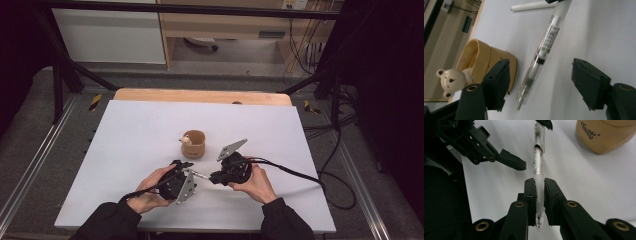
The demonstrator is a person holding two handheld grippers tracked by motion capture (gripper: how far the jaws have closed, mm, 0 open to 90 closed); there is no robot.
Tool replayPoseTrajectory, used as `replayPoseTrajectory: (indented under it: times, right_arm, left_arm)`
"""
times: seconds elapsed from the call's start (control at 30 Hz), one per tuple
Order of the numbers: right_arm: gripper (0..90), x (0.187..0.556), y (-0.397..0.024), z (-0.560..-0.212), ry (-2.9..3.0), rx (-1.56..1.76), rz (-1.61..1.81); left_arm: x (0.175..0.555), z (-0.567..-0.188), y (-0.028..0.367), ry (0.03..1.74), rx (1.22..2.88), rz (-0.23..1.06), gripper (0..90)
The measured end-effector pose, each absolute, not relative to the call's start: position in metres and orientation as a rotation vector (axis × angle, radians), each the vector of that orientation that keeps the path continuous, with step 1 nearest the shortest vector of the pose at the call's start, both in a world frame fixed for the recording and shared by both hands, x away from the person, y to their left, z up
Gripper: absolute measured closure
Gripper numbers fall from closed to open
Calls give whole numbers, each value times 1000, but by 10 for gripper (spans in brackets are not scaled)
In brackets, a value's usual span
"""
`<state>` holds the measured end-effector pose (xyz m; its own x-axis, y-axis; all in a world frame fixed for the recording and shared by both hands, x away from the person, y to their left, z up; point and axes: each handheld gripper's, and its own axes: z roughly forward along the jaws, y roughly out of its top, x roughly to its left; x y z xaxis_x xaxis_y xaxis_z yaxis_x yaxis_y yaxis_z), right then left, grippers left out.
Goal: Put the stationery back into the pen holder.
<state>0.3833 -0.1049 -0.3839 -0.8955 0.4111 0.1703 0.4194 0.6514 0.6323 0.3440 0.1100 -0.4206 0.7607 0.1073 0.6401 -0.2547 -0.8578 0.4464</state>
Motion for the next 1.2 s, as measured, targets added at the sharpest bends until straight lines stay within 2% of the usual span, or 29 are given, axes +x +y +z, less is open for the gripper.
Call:
replayPoseTrajectory:
  times: [0.57, 0.9, 1.2]
  right_arm:
    - [810, 383, -98, -382, -2847, -727, -1082]
    - [810, 383, -99, -380, -2847, -748, -1079]
    - [810, 383, -99, -381, -2848, -757, -1072]
  left_arm:
    - [339, -429, 90, -325, 2378, 1091, 635]
    - [336, -431, 84, -440, 2339, 1153, 733]
    - [334, -431, 80, -504, 2348, 1203, 784]
